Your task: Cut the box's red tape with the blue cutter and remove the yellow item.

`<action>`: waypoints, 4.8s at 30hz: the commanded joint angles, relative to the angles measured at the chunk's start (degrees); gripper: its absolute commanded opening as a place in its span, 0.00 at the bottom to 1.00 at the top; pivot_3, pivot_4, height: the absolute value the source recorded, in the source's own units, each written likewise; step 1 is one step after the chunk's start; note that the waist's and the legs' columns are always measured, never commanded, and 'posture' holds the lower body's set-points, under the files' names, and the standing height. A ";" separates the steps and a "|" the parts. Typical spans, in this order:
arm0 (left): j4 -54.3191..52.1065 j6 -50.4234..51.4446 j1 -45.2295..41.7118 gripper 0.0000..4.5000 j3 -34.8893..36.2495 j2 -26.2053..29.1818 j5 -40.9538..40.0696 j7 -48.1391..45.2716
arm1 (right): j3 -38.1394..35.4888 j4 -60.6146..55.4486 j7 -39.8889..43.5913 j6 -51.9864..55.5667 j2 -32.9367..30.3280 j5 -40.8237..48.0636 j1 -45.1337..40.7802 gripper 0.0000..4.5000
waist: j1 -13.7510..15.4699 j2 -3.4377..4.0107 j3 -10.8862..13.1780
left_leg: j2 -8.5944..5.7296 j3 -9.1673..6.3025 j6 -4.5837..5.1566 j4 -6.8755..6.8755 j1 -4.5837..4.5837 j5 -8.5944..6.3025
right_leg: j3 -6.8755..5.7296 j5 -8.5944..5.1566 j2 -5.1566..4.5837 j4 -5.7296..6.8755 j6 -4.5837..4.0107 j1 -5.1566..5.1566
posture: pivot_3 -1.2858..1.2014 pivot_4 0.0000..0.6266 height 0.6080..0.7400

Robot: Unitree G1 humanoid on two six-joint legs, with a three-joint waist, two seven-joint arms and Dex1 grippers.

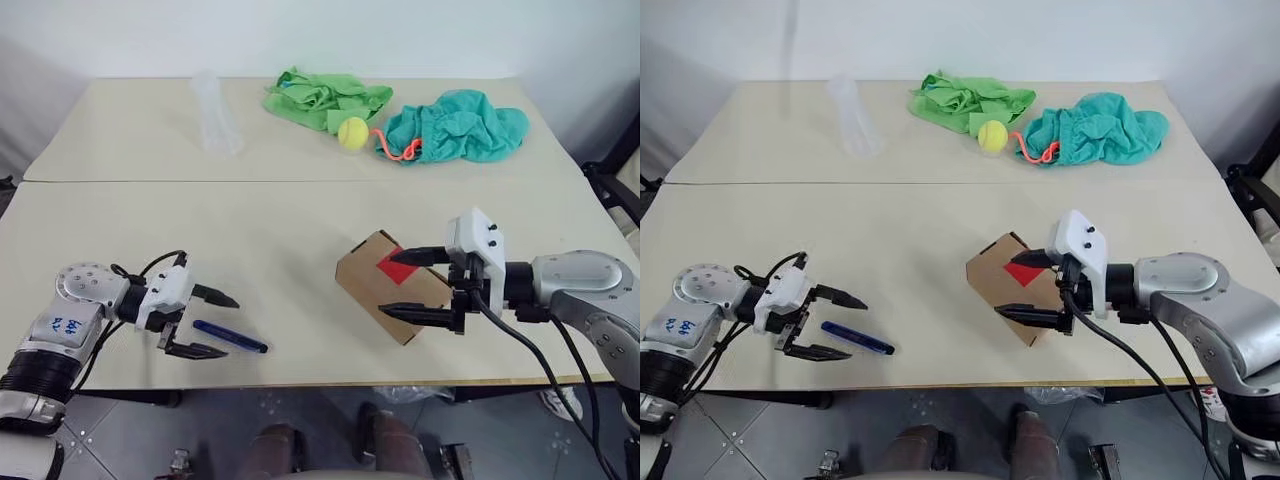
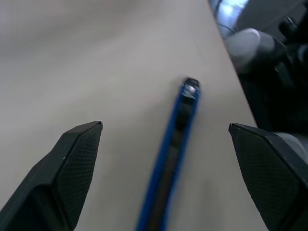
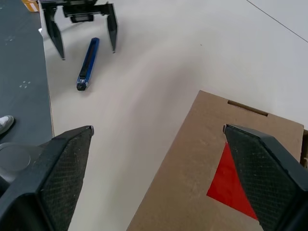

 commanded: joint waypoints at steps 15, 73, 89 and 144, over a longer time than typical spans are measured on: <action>10.14 -12.10 -2.21 0.74 -3.77 -1.33 6.85 -6.43 | -2.04 -3.10 -0.60 -0.78 -1.18 0.49 1.18 1.00 | 0.06 0.17 -0.08 | -0.11 0.01 0.12 0.01 0.06 0.06 | -0.09 0.02 -0.25 0.16 -0.04 0.01 | 0.52 0.24 1.00; 3.41 -5.99 4.84 0.69 1.05 -4.43 19.69 6.41 | -0.54 -4.87 -1.91 0.65 -1.16 1.35 0.73 1.00 | 0.31 1.65 -0.94 | -0.06 0.24 0.05 -0.34 0.81 0.08 | 0.19 -0.03 -0.52 0.17 -0.30 0.26 | 0.52 0.24 1.00; 2.65 -5.12 5.29 0.09 0.83 -5.12 19.44 6.67 | -0.37 -4.65 -1.86 0.59 -1.38 1.10 0.37 1.00 | 0.33 1.71 -0.97 | -0.01 0.24 0.05 -0.37 0.81 0.08 | 0.21 -0.02 -0.58 0.14 -0.35 0.24 | 0.52 0.24 1.00; -17.99 13.31 15.52 0.28 7.19 0.60 14.94 10.84 | 1.03 -5.71 -3.45 0.54 -0.18 1.57 0.40 1.00 | -0.08 1.43 -0.74 | 0.82 0.82 -0.26 -0.41 0.81 -0.65 | 0.11 -0.25 0.16 -0.26 -0.68 0.08 | 0.52 0.24 1.00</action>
